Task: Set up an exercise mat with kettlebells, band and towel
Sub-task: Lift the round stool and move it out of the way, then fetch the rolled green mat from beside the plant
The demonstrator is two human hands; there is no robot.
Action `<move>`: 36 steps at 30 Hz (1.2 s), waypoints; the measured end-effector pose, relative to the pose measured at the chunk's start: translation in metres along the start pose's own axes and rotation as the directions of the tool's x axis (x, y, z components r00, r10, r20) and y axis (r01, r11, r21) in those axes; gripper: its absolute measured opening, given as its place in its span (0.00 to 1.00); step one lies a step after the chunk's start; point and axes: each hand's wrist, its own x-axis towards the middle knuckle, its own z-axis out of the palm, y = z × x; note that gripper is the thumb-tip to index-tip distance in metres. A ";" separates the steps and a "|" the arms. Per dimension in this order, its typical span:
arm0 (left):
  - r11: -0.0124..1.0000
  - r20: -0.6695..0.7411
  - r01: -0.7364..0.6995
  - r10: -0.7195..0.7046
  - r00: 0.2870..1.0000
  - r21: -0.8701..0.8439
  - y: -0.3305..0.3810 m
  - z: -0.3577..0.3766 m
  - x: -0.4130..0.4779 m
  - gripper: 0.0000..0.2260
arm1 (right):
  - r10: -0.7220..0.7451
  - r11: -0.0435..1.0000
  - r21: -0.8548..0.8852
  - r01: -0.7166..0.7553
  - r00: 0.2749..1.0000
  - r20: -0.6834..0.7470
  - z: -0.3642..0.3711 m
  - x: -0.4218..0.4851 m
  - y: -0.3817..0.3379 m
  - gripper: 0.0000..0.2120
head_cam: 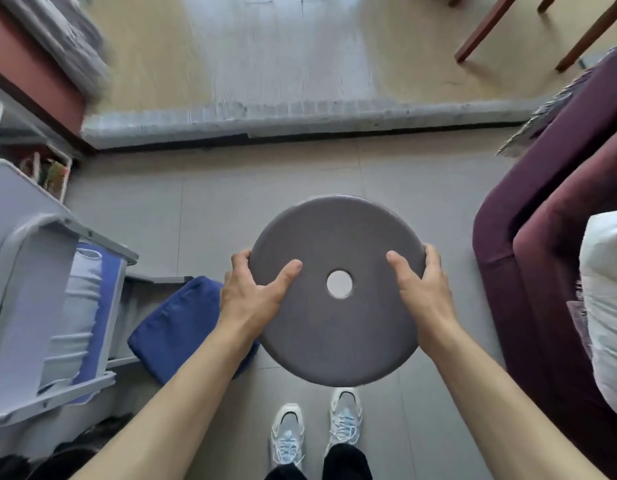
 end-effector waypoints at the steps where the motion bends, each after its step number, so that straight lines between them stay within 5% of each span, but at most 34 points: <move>1: 1.000 0.002 0.008 -0.008 1.000 0.007 -0.011 0.006 0.011 0.43 | 0.014 1.000 0.001 -0.014 1.000 0.010 0.007 0.010 0.011 0.22; 13: 0.995 -0.065 0.042 -0.037 0.997 0.088 -0.102 0.063 0.109 0.34 | 0.075 0.994 0.075 -0.083 0.992 0.102 0.090 0.104 0.107 0.36; 22: 0.997 -0.046 0.050 -0.048 0.998 0.054 -0.114 0.061 0.136 0.36 | 0.027 0.997 0.064 -0.039 0.984 0.174 0.102 0.115 0.095 0.46; 28: 0.996 -0.122 -0.067 0.074 0.990 0.056 -0.079 0.049 0.115 0.41 | -0.145 0.986 -0.065 0.151 0.985 0.088 0.095 0.084 0.057 0.40; 36: 0.961 -0.230 -0.272 0.253 0.940 -0.053 0.003 -0.023 0.055 0.36 | -0.413 0.909 0.012 0.417 0.895 0.168 0.063 0.010 -0.053 0.31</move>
